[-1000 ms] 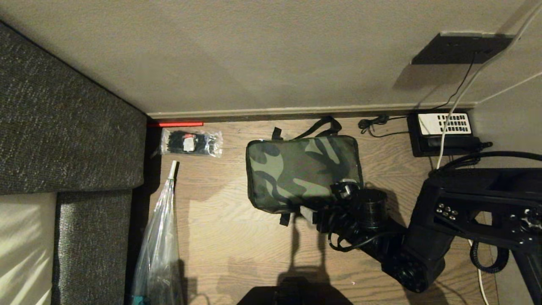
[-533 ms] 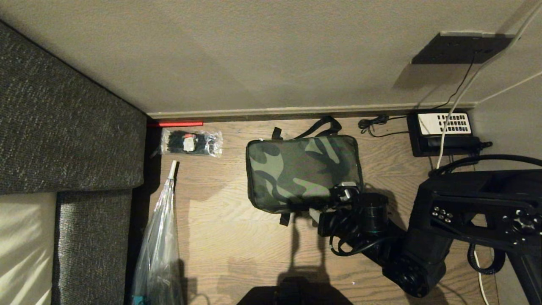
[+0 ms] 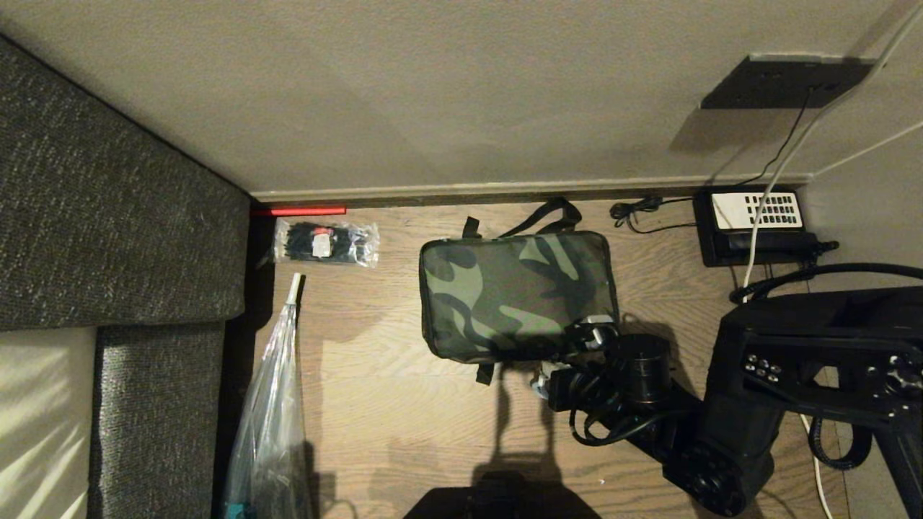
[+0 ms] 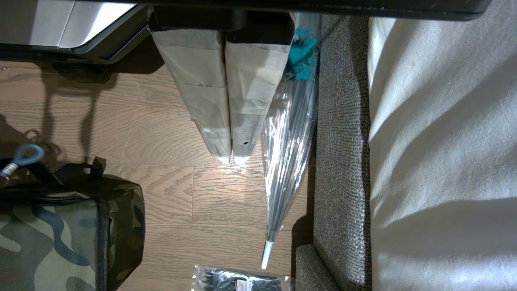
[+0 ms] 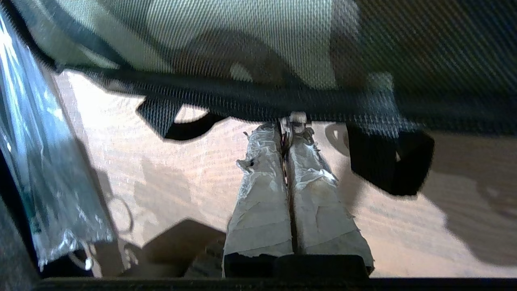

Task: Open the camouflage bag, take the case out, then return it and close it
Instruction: Open the top of the storage box

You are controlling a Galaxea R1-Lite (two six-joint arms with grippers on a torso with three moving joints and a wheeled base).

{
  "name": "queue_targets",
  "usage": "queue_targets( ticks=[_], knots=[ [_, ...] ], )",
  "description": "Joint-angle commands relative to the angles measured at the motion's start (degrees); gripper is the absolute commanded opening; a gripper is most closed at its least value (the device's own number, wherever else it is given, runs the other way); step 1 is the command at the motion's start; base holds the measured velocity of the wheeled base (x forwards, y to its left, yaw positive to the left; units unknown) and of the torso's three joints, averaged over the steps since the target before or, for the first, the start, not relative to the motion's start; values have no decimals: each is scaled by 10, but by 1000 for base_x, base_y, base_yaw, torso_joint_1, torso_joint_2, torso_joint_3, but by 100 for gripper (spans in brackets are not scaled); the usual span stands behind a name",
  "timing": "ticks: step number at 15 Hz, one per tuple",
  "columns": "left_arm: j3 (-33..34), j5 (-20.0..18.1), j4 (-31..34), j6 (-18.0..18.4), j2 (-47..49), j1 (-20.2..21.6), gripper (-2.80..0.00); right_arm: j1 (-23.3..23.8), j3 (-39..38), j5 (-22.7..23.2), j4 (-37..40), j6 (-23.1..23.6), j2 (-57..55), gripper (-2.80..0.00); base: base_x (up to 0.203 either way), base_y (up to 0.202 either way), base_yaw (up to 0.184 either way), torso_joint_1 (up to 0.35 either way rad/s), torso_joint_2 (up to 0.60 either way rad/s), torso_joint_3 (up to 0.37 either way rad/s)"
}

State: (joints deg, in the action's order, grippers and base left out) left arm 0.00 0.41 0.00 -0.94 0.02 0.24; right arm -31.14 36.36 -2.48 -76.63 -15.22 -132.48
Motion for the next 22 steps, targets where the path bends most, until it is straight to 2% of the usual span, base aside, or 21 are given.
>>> queue_targets(
  ticks=[1,5,14,22],
  knots=[
    [2,0,0,0,-1,0,-280,6,-22,4,-4,15,27,-280,0,0,0,0,0,0],
    [2,0,0,0,-1,0,-280,13,-41,4,-4,41,40,-280,0,0,0,0,0,0],
    [2,0,0,0,-1,0,-280,27,-69,3,-5,43,58,-280,0,0,0,0,0,0],
    [2,0,0,0,-1,0,-280,92,-70,0,-5,70,60,-280,0,0,0,0,0,0]
  ],
)
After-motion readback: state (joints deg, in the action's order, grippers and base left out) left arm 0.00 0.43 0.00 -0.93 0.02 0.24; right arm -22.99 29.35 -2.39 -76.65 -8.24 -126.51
